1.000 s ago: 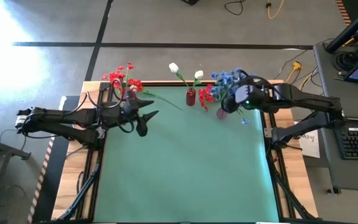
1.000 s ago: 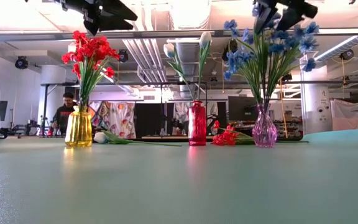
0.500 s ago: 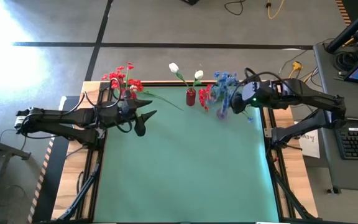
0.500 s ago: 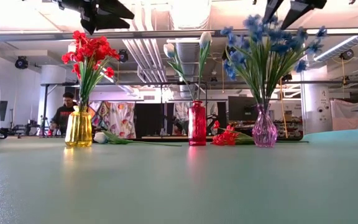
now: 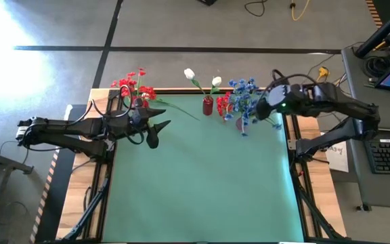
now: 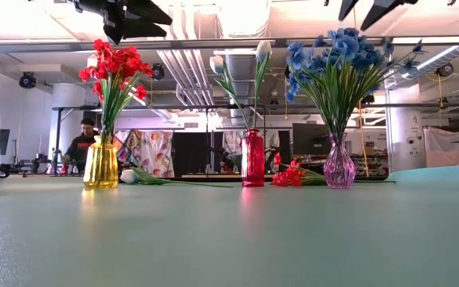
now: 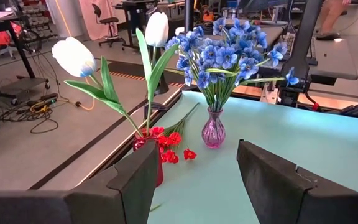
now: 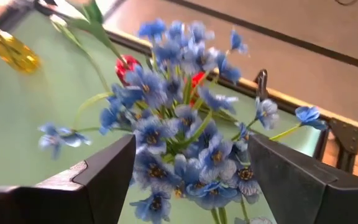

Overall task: Sort flowers into vase by color
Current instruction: Put the blue flower into the violet vase, then put the red flower into the yellow vase

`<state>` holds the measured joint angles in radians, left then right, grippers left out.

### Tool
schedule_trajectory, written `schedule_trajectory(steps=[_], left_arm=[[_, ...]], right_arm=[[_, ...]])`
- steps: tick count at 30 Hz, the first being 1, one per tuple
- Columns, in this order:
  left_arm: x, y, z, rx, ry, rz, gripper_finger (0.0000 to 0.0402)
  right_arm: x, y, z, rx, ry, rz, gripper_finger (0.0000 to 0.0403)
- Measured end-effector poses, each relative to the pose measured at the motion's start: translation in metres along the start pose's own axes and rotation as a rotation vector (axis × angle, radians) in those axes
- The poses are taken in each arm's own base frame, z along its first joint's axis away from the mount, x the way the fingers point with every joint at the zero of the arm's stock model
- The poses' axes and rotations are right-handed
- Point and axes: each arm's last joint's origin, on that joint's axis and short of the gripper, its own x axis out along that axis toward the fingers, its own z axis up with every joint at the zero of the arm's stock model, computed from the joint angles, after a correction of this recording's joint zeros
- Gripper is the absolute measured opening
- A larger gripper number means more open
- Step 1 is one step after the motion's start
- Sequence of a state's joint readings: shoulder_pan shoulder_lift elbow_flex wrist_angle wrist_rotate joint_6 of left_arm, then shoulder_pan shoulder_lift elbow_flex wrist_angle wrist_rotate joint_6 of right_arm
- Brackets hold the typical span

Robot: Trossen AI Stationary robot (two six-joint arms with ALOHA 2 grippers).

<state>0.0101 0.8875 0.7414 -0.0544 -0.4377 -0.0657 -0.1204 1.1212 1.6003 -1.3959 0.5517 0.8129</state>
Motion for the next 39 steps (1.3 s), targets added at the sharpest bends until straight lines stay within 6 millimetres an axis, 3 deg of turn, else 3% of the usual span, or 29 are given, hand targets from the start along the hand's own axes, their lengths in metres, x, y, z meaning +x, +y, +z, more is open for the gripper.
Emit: schedule_trajectory(steps=[8,13,19,23,31,39], left_arm=[[0.0,0.0,0.0,-0.001,-0.001,0.0,0.0207],[0.0,0.0,0.0,-0.001,0.0,-0.001,0.0207],[-0.002,0.0,0.008,-0.019,-0.024,-0.015,0.0207],[-0.004,-0.001,0.022,-0.029,-0.044,-0.072,0.0207],[-0.01,-0.001,0.035,-0.056,0.016,-0.11,0.0207],[-0.012,-0.003,0.031,-0.09,0.078,-0.117,0.0207]], right_arm=[[-0.012,-0.001,0.012,-0.027,-0.102,0.006,0.0291],[-0.011,0.009,0.022,-0.095,-0.22,0.05,0.029],[-0.006,0.021,0.045,-0.15,-0.365,0.046,0.0282],[0.005,0.014,0.067,-0.179,-0.37,-0.049,0.0273],[0.048,-0.029,0.108,-0.171,-0.138,-0.184,0.0249],[0.093,-0.09,0.116,-0.093,0.168,-0.212,0.0236]])
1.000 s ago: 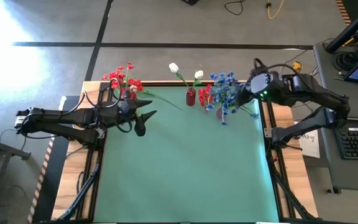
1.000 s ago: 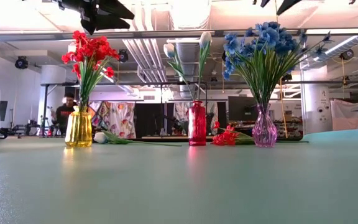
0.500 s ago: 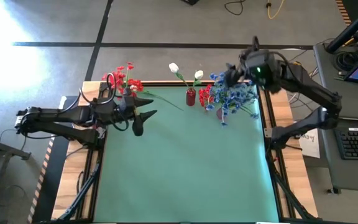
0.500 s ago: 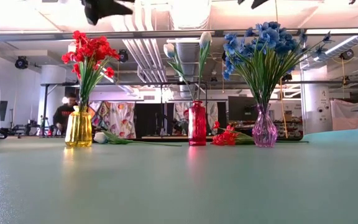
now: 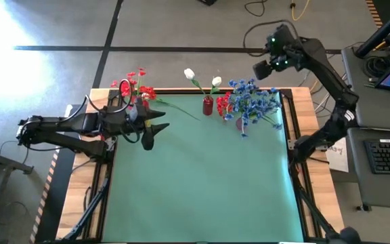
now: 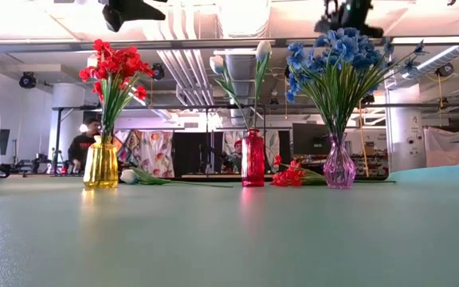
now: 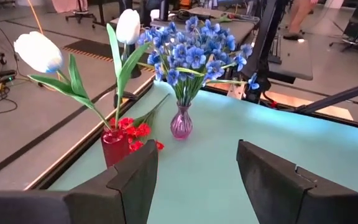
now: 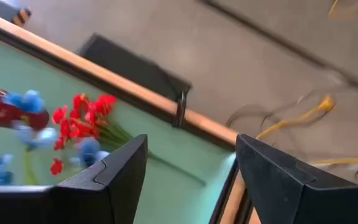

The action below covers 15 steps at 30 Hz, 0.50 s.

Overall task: Sort flowers into vase by color
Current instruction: Put the red flower into the yellow vase

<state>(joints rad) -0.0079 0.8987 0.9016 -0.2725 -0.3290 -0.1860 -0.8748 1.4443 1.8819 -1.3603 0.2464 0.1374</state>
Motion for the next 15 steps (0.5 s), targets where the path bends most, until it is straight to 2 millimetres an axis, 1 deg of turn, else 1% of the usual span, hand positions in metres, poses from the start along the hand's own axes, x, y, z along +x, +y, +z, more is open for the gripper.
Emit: schedule_trajectory(steps=[4,7,12,15], left_arm=[[-0.001,0.0,-0.001,-0.004,0.008,-0.001,0.0207],[-0.002,0.0,0.0,-0.005,0.004,-0.002,0.0207],[-0.003,0.001,0.0,-0.005,0.003,-0.002,0.0207],[-0.004,0.001,0.0,-0.006,0.002,-0.002,0.0207]], right_arm=[[0.023,-0.026,-0.002,0.087,0.074,0.03,0.0235],[0.043,-0.038,-0.01,0.129,0.143,0.024,0.0235],[0.066,-0.037,-0.015,0.135,0.167,0.062,0.0234],[0.075,-0.041,-0.014,0.163,0.136,0.064,0.0231]])
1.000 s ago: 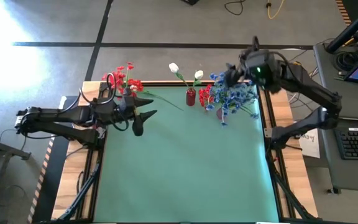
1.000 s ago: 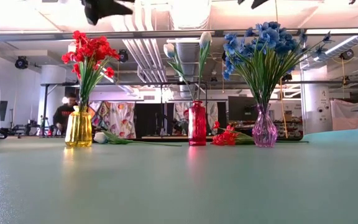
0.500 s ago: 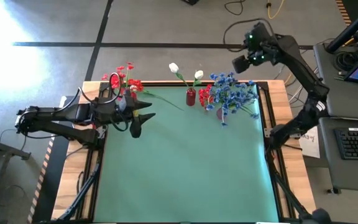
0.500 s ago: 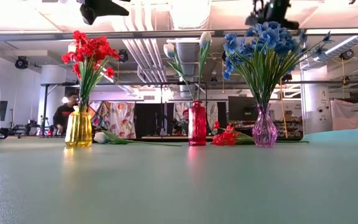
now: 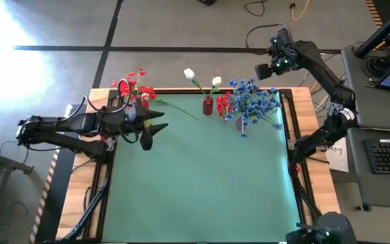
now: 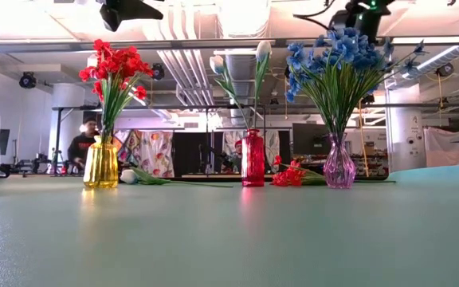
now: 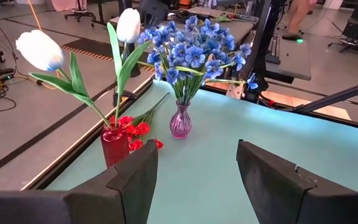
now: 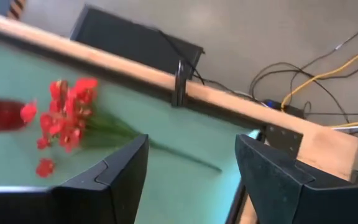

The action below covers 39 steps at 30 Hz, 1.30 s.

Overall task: Sort flowers into vase by color
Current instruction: Put the red flower into the yellow vase

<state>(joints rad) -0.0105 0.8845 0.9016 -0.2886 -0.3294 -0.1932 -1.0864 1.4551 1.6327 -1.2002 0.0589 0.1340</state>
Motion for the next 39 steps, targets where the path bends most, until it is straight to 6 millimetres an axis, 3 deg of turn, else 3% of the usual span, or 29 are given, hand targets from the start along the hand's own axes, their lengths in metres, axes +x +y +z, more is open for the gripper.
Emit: schedule_trajectory(steps=[3,9,21,27,39], left_arm=[[-0.001,0.0,0.0,0.001,0.002,0.0,0.0207],[-0.01,0.003,0.001,-0.003,-0.007,-0.001,0.0207],[-0.026,0.009,0.001,-0.013,-0.006,-0.001,0.0207],[-0.025,0.009,-0.001,-0.004,0.019,0.004,0.0207],[-0.023,0.009,-0.003,0.016,0.036,0.008,0.0207]], right_arm=[[0.011,-0.006,0.003,0.05,-0.025,0.04,0.0225],[0.049,-0.017,-0.004,0.094,0.106,0.06,0.0211],[0.122,-0.016,-0.017,0.048,0.335,0.123,0.0192],[0.14,-0.012,-0.018,-0.117,0.351,0.213,0.019],[0.161,0.001,-0.039,-0.352,0.362,0.268,0.0187]])
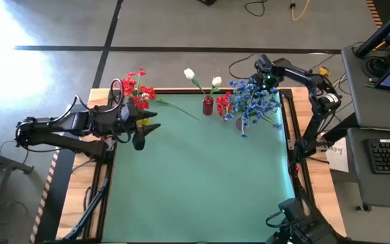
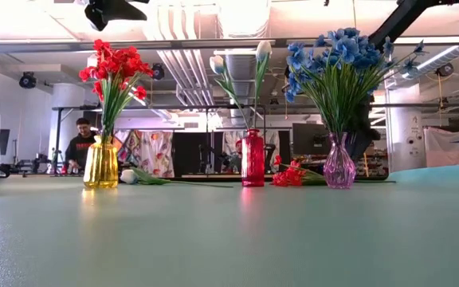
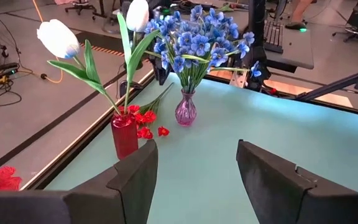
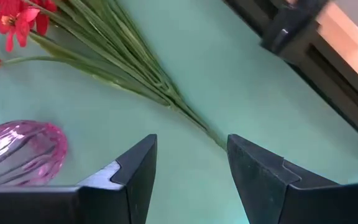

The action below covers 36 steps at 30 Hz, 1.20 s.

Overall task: Sort flowers into vase by color
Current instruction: Put the red flower into the yellow vase

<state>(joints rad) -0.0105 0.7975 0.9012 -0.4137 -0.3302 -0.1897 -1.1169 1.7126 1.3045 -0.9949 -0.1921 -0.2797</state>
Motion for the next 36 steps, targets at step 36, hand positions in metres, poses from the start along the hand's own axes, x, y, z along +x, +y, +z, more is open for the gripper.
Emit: schedule_trajectory(steps=[36], left_arm=[[0.0,0.0,0.0,0.017,0.002,0.0,0.0207]], right_arm=[[0.055,0.027,0.003,-0.493,-0.205,-0.075,0.0187]])
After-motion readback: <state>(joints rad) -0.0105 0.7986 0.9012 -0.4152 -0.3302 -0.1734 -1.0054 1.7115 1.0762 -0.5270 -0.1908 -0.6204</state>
